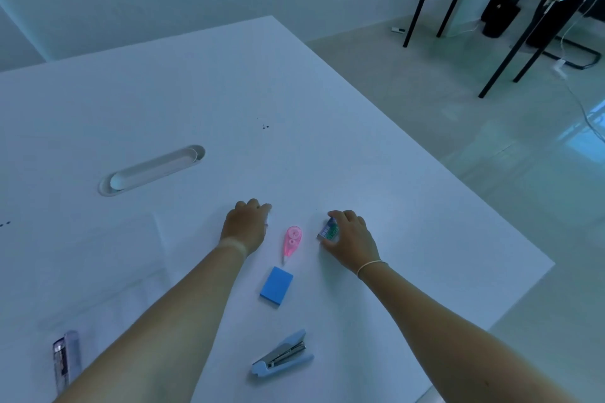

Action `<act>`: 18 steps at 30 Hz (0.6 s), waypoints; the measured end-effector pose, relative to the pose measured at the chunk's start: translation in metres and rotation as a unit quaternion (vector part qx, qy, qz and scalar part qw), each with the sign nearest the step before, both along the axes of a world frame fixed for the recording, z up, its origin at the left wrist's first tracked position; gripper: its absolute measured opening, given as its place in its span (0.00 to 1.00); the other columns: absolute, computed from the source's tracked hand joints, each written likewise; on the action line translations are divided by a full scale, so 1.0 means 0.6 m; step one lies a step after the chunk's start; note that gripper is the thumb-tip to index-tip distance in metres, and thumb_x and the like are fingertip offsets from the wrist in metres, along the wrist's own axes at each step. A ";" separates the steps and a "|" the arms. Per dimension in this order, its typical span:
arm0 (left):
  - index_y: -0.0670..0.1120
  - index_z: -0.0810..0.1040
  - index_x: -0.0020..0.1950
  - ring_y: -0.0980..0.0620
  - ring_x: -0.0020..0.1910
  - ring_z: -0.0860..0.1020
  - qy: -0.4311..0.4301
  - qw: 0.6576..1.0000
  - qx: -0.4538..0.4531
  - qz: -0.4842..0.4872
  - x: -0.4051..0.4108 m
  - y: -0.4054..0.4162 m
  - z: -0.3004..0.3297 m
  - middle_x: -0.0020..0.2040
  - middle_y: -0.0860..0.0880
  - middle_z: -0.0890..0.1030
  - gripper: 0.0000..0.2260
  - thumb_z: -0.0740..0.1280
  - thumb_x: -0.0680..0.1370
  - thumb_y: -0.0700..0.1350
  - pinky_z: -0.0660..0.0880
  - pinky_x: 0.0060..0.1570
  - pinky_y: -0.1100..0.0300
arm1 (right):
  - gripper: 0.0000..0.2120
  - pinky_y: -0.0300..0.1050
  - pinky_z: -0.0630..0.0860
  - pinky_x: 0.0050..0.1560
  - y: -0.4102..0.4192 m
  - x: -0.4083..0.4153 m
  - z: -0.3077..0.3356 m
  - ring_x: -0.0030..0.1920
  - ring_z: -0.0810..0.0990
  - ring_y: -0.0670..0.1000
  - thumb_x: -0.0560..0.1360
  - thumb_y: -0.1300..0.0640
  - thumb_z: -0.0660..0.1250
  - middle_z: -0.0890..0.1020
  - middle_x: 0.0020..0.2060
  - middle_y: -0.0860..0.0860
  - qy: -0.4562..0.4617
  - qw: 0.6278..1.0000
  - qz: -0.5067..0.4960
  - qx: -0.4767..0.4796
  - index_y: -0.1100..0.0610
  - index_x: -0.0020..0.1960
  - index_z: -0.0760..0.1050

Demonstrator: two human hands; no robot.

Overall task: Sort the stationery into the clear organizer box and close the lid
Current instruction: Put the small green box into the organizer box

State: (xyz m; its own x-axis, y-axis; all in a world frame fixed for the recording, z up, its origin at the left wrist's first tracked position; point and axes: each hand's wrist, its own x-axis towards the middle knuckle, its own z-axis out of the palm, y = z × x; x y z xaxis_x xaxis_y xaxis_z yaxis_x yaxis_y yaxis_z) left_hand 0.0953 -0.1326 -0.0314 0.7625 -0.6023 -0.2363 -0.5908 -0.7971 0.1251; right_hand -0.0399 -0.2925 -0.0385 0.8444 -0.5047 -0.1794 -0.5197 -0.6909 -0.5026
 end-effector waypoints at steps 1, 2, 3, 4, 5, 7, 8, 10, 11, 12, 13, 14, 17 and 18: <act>0.45 0.72 0.66 0.41 0.60 0.72 0.003 1.000 -0.003 0.009 -0.004 0.003 -0.001 0.61 0.43 0.75 0.15 0.59 0.79 0.42 0.73 0.56 0.51 | 0.26 0.50 0.73 0.59 0.001 0.001 0.002 0.63 0.70 0.56 0.71 0.50 0.68 0.73 0.62 0.54 -0.003 1.000 0.000 0.004 0.53 0.67 0.67; 0.45 0.72 0.65 0.41 0.59 0.73 0.012 1.000 -0.009 0.018 -0.006 0.006 0.000 0.60 0.42 0.75 0.15 0.59 0.79 0.42 0.73 0.55 0.51 | 0.25 0.50 0.74 0.59 0.001 0.002 0.004 0.63 0.70 0.56 0.71 0.51 0.68 0.73 0.62 0.54 -0.005 1.000 0.001 0.006 0.53 0.67 0.67; 0.45 0.72 0.65 0.41 0.59 0.73 0.022 0.999 -0.018 0.027 -0.007 0.012 0.002 0.60 0.42 0.75 0.15 0.59 0.79 0.42 0.73 0.55 0.51 | 0.25 0.50 0.74 0.59 0.003 0.005 0.008 0.63 0.70 0.56 0.72 0.52 0.68 0.73 0.62 0.54 -0.010 1.000 0.003 0.007 0.53 0.67 0.67; 0.47 0.71 0.66 0.41 0.59 0.73 0.032 0.998 -0.029 0.036 -0.007 0.018 0.005 0.60 0.42 0.75 0.15 0.59 0.79 0.43 0.74 0.55 0.50 | 0.25 0.50 0.74 0.59 0.005 0.007 0.013 0.63 0.70 0.56 0.72 0.53 0.68 0.73 0.62 0.54 -0.014 1.000 0.007 0.007 0.53 0.67 0.67; 0.48 0.71 0.68 0.41 0.59 0.74 0.044 0.997 -0.043 0.048 -0.006 0.027 0.009 0.60 0.42 0.74 0.16 0.59 0.79 0.44 0.75 0.56 0.50 | 0.24 0.49 0.74 0.58 0.009 0.011 0.019 0.63 0.70 0.56 0.72 0.53 0.68 0.73 0.62 0.54 -0.020 1.000 0.014 0.007 0.54 0.67 0.67; 0.49 0.71 0.67 0.41 0.59 0.74 0.059 0.993 -0.069 0.074 -0.004 0.049 0.025 0.60 0.42 0.74 0.16 0.59 0.79 0.45 0.75 0.57 0.50 | 0.24 0.49 0.74 0.59 0.022 0.021 0.035 0.62 0.71 0.55 0.72 0.54 0.68 0.73 0.62 0.54 -0.035 0.999 0.033 0.007 0.54 0.67 0.67; 0.49 0.72 0.66 0.42 0.59 0.74 0.061 0.992 -0.077 0.084 -0.004 0.056 0.032 0.60 0.42 0.74 0.16 0.59 0.79 0.45 0.75 0.56 0.50 | 0.24 0.49 0.75 0.59 0.025 0.026 0.040 0.62 0.71 0.55 0.72 0.54 0.68 0.73 0.62 0.54 -0.041 0.998 0.039 0.007 0.54 0.67 0.67; 0.48 0.74 0.64 0.41 0.57 0.76 0.059 0.988 -0.095 0.108 -0.003 0.082 0.053 0.59 0.42 0.74 0.15 0.60 0.79 0.47 0.74 0.55 0.52 | 0.24 0.48 0.74 0.59 0.045 0.039 0.058 0.62 0.71 0.55 0.72 0.54 0.68 0.73 0.62 0.54 -0.055 0.997 0.055 0.011 0.54 0.66 0.67; 0.47 0.75 0.63 0.41 0.55 0.76 0.059 0.985 -0.106 0.121 -0.003 0.099 0.064 0.58 0.42 0.74 0.14 0.60 0.78 0.47 0.74 0.54 0.54 | 0.24 0.48 0.74 0.59 0.058 0.046 0.066 0.62 0.71 0.55 0.72 0.54 0.69 0.72 0.62 0.54 -0.062 0.996 0.068 0.013 0.54 0.67 0.67; 0.46 0.75 0.61 0.41 0.54 0.77 0.058 0.982 -0.117 0.136 -0.003 0.122 0.078 0.57 0.41 0.74 0.14 0.61 0.78 0.47 0.74 0.53 0.54 | 0.24 0.47 0.74 0.59 0.076 0.054 0.076 0.62 0.71 0.55 0.72 0.54 0.69 0.72 0.62 0.54 -0.069 0.994 0.083 0.015 0.54 0.66 0.67; 0.45 0.76 0.60 0.41 0.52 0.78 0.057 0.979 -0.127 0.149 -0.004 0.140 0.089 0.56 0.41 0.74 0.13 0.61 0.78 0.47 0.73 0.51 0.55 | 0.24 0.47 0.74 0.59 0.090 0.061 0.083 0.62 0.71 0.55 0.72 0.54 0.69 0.72 0.62 0.54 -0.074 0.992 0.097 0.017 0.54 0.66 0.68; 0.44 0.77 0.59 0.41 0.51 0.78 0.054 0.975 -0.137 0.167 -0.004 0.166 0.101 0.55 0.41 0.75 0.12 0.61 0.78 0.47 0.73 0.50 0.55 | 0.24 0.48 0.74 0.59 0.110 0.069 0.091 0.62 0.71 0.55 0.72 0.55 0.69 0.72 0.62 0.54 -0.081 0.990 0.113 0.017 0.54 0.66 0.68; 0.43 0.78 0.56 0.43 0.45 0.78 0.046 0.960 -0.160 0.225 -0.015 0.242 0.129 0.49 0.44 0.73 0.12 0.62 0.76 0.46 0.72 0.46 0.57 | 0.24 0.48 0.74 0.59 0.170 0.089 0.107 0.61 0.72 0.55 0.72 0.56 0.69 0.73 0.62 0.55 -0.097 0.982 0.158 0.021 0.55 0.66 0.69; 0.43 0.78 0.55 0.43 0.45 0.77 0.045 0.953 -0.166 0.250 -0.022 0.275 0.136 0.48 0.45 0.72 0.11 0.63 0.76 0.46 0.72 0.46 0.57 | 0.23 0.48 0.74 0.59 0.198 0.096 0.111 0.61 0.72 0.56 0.72 0.56 0.69 0.73 0.61 0.55 -0.102 0.979 0.177 0.024 0.55 0.65 0.69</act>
State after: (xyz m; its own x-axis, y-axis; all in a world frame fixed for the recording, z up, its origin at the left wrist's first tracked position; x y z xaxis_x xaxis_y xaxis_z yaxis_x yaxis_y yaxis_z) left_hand 0.0819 0.0321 0.0503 0.9595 -0.2224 -0.1731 -0.1233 -0.8837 0.4516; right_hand 0.0178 -0.1738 0.0282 0.9855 -0.1696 -0.0059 -0.1383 -0.7828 -0.6067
